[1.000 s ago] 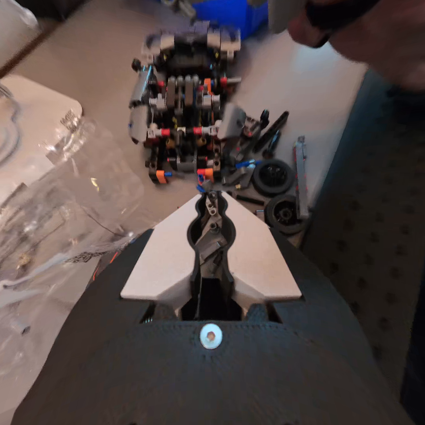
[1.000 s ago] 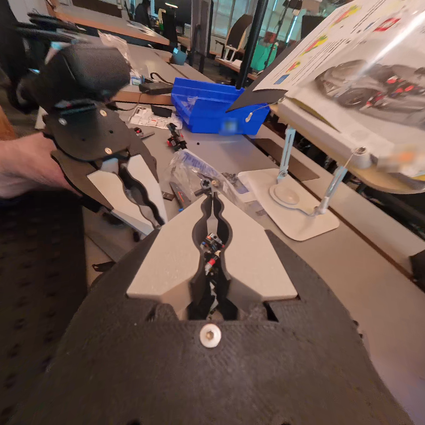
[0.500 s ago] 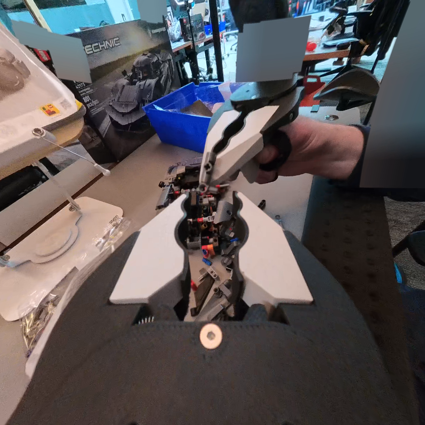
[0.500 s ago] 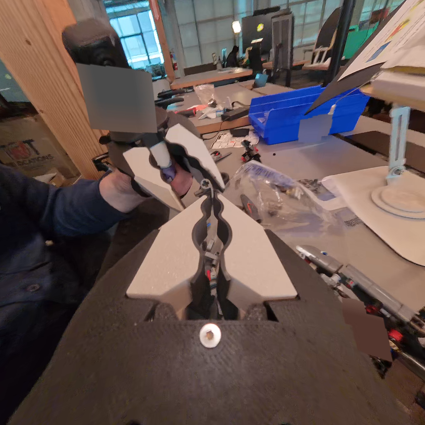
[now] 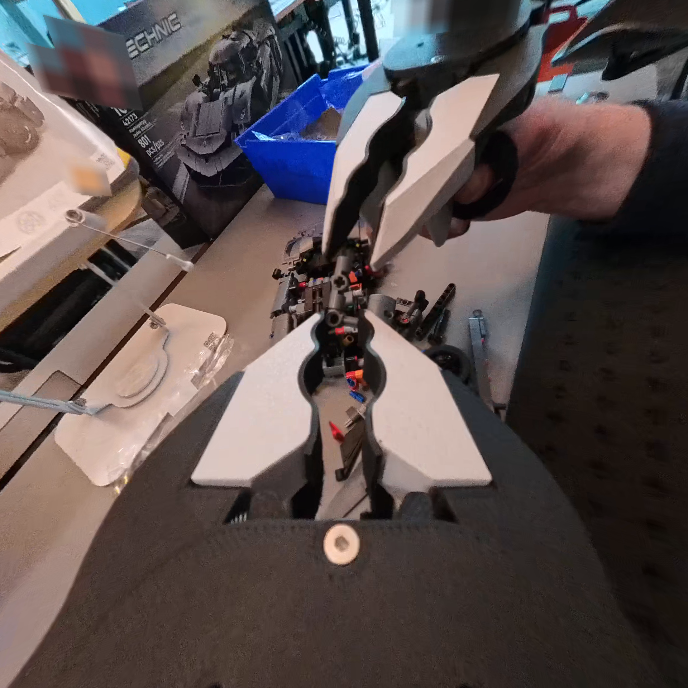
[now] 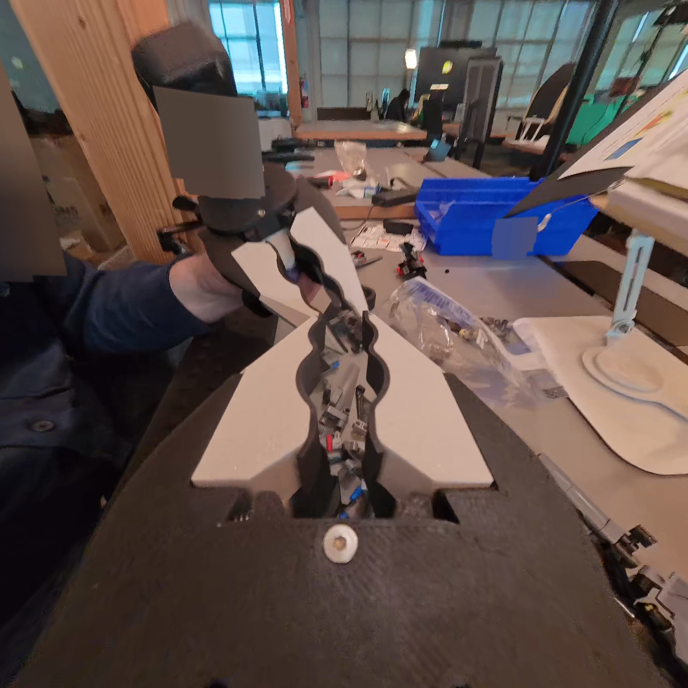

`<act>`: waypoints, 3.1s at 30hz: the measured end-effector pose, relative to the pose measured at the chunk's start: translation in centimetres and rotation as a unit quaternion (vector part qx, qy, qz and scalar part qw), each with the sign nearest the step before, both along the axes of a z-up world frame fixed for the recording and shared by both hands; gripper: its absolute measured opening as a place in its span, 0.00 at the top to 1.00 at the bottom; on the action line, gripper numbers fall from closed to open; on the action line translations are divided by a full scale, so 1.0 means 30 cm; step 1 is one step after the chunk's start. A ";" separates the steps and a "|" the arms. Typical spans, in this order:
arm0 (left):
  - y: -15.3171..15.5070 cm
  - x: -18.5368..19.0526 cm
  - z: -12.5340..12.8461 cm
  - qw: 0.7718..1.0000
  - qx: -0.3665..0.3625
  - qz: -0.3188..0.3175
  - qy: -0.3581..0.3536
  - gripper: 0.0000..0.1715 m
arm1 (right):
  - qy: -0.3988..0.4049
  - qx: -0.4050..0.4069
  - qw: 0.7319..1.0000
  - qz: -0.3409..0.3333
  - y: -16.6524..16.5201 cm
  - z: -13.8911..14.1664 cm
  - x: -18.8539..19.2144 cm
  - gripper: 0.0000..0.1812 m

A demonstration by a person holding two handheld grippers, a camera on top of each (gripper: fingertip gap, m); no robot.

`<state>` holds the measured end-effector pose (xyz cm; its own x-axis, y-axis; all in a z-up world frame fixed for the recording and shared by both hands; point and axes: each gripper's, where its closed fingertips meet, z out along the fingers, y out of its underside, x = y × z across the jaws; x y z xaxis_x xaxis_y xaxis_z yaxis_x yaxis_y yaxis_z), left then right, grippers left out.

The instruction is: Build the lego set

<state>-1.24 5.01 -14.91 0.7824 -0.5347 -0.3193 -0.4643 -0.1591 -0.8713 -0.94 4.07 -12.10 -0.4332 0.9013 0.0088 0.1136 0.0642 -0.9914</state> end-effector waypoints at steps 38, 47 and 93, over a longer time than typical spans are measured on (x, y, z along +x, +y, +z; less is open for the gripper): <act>-0.069 0.123 0.071 0.990 0.030 -0.120 -0.060 0.92 | 0.007 0.017 0.997 0.079 -0.064 0.003 0.076 0.97; -0.082 0.019 0.089 0.994 0.043 -0.074 -0.062 0.93 | 0.081 -0.006 0.996 0.039 0.052 0.115 0.169 0.98; 0.034 -0.520 -0.048 0.969 -0.077 0.166 0.166 1.00 | -0.090 0.061 0.994 -0.009 -0.014 -0.015 -0.175 0.97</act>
<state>-16.83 6.02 -16.33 0.7876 -0.3323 -0.5189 -0.6154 -0.4645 -0.6368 -6.18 3.66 -12.54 -0.4218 0.9057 0.0423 0.2913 0.1795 -0.9396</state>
